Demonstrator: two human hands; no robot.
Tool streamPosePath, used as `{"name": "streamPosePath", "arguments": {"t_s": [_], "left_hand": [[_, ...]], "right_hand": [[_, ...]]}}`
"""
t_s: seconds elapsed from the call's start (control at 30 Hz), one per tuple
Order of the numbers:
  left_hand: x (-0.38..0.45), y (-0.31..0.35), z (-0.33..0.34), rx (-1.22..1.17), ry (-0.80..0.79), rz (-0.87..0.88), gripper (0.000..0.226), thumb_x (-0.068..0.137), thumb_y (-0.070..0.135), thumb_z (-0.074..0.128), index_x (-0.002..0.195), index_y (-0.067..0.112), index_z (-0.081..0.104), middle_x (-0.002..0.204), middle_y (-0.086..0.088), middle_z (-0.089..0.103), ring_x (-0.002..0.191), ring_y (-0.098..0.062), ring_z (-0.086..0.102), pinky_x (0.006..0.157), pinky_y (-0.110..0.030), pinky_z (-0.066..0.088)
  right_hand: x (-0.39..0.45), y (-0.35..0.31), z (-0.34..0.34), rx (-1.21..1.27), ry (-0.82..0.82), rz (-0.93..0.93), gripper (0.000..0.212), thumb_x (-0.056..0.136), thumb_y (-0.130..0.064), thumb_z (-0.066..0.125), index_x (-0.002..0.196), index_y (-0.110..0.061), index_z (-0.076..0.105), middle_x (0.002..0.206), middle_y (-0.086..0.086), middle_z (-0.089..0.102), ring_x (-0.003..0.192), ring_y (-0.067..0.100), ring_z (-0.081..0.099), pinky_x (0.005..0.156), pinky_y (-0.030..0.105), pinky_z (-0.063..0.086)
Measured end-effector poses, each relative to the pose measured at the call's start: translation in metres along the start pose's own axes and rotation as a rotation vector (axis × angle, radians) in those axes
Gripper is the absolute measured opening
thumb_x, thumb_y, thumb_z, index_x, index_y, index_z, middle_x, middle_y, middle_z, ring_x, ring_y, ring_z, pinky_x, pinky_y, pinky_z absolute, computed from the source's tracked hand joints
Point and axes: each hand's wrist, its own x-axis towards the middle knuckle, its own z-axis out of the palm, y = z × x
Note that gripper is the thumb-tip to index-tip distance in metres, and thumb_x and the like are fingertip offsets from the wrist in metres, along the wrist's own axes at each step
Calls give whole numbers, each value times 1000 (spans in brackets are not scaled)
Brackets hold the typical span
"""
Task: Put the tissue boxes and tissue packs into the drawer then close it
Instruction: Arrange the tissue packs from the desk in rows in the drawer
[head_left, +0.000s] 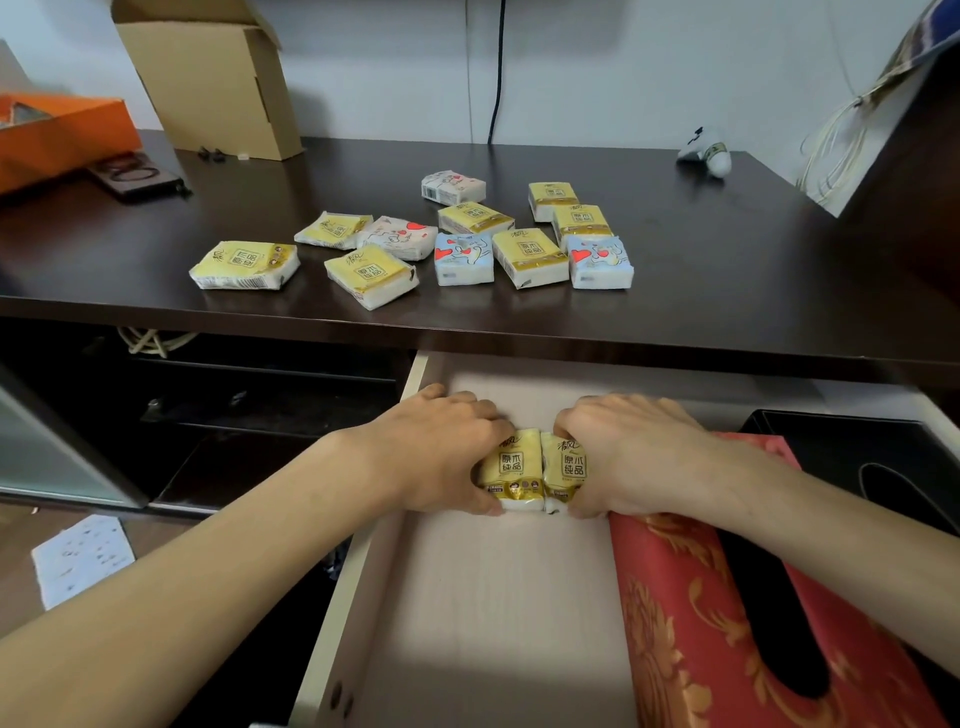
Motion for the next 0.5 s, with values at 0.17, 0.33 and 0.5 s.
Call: {"name": "streamPosePath", "arguments": {"t_s": [0.17, 0.33, 0.5], "left_hand": [[-3, 2, -1, -11, 30, -3, 81, 70, 77, 52, 134, 28, 48, 123, 9, 56, 117, -15, 52, 101, -40, 38], [-15, 2, -20, -70, 134, -32, 69, 82, 76, 37, 135, 33, 47, 124, 13, 56, 116, -11, 52, 96, -31, 42], [-37, -14, -53, -111, 485, -105, 37, 92, 56, 41, 116, 37, 62, 112, 19, 58, 105, -5, 56, 73, -32, 52]], "right_hand": [[-3, 0, 0, 15, 7, -6, 49, 66, -49, 78, 102, -28, 54, 98, -7, 51, 89, 22, 48, 67, 35, 35], [-16, 4, -6, 125, 151, -55, 45, 79, -58, 61, 117, -33, 56, 113, -12, 55, 113, 17, 53, 76, 39, 42], [-19, 13, -40, 427, 517, -59, 21, 81, -54, 56, 97, -43, 67, 83, -26, 69, 81, -5, 64, 71, 29, 54]]}}
